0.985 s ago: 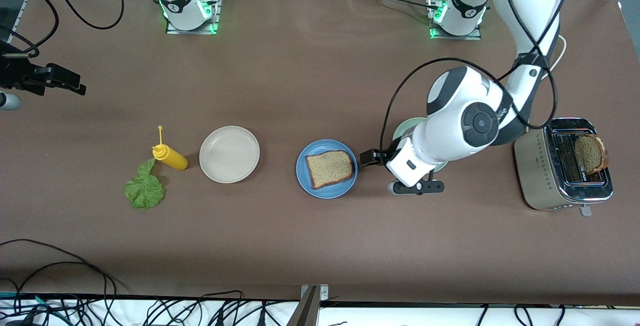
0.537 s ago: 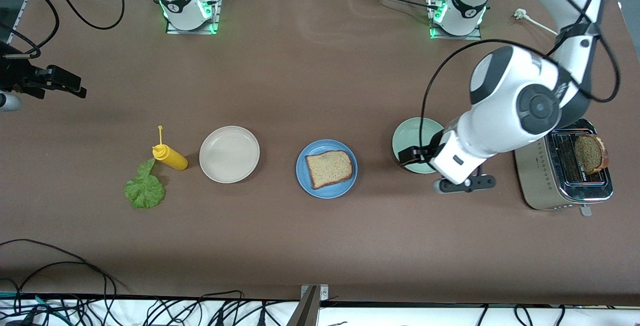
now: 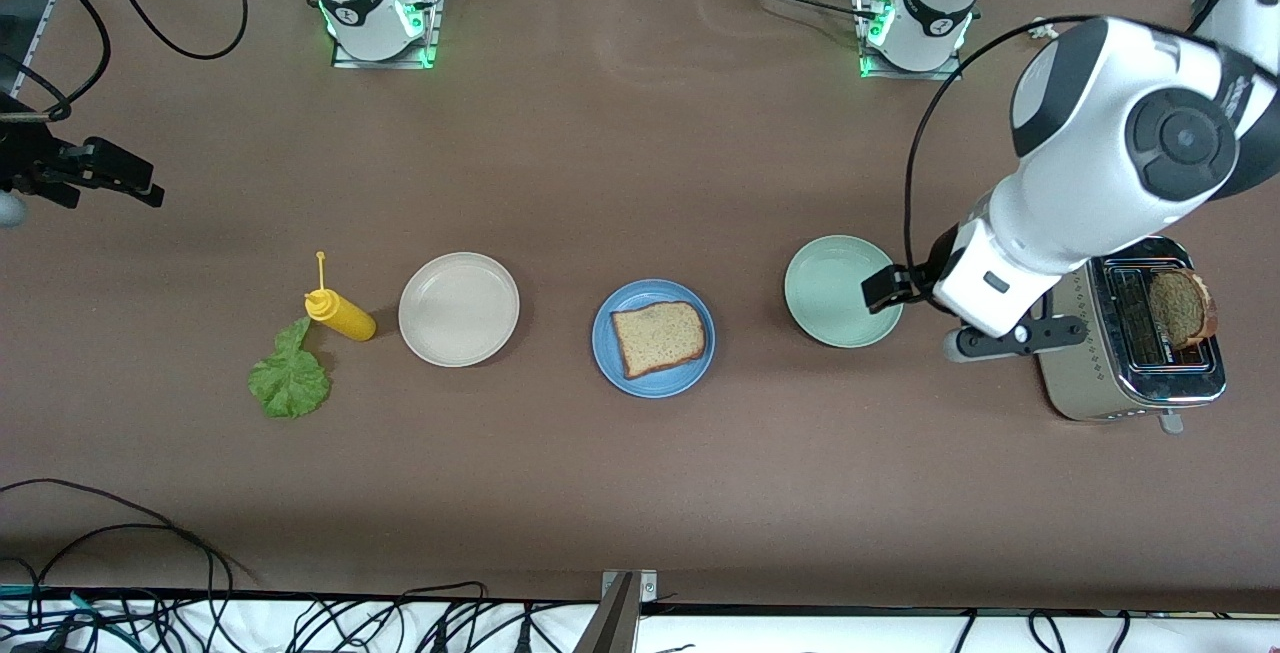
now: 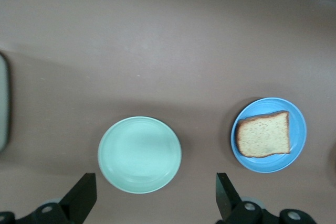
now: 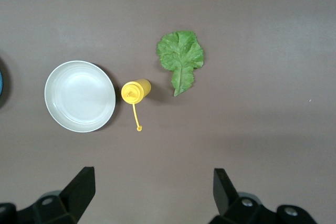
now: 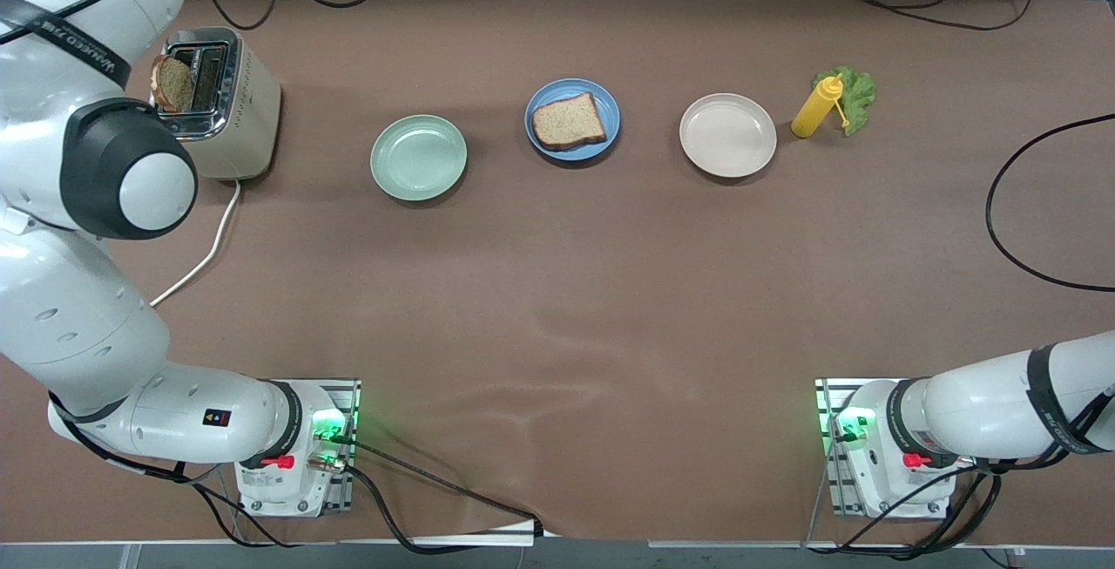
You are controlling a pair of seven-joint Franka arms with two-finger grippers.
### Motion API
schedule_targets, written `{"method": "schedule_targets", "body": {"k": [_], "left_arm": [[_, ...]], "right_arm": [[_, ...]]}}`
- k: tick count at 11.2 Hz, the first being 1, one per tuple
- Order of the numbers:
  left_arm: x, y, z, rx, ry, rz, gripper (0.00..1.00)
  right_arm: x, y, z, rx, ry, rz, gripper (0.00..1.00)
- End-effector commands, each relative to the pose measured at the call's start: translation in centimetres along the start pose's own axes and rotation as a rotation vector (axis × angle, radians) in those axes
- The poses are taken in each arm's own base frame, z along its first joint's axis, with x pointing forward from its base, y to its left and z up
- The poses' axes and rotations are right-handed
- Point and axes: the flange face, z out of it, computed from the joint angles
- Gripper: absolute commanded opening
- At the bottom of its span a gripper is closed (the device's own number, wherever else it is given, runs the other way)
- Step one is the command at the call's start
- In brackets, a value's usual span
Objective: Make sandwich in blue plate with both arms
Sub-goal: 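Raise the left gripper back toward the toaster while the right gripper moves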
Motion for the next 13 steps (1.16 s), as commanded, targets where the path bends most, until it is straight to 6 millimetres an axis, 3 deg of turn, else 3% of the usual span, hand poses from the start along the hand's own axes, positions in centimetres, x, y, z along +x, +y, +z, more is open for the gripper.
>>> {"method": "schedule_targets", "body": {"k": [1, 4, 7, 10, 13], "left_arm": [[-1.1, -2.7, -3.2, 0.067, 0.024, 0.028, 1.00], [-1.6, -5.5, -5.6, 0.080, 0.023, 0.032, 1.00], [-1.7, -9.4, -7.4, 0.096, 0.024, 0.054, 1.00], [-1.3, -13.2, -8.1, 0.079, 0.006, 0.073, 1.00], [-2.3, -15.0, -8.5, 0.083, -0.001, 0.074, 1.00]], "right_arm": [[1.1, -0.3, 2.0, -0.006, -0.032, 0.006, 1.00], [1.2, 0.7, 2.5, 0.012, -0.039, -0.063, 1.00], [2.6, 0.8, 4.6, 0.010, -0.040, -0.118, 1.00], [5.0, 1.2, 8.6, -0.005, -0.041, -0.128, 1.00], [6.5, 2.7, 12.0, 0.005, -0.044, -0.149, 1.00]]}}
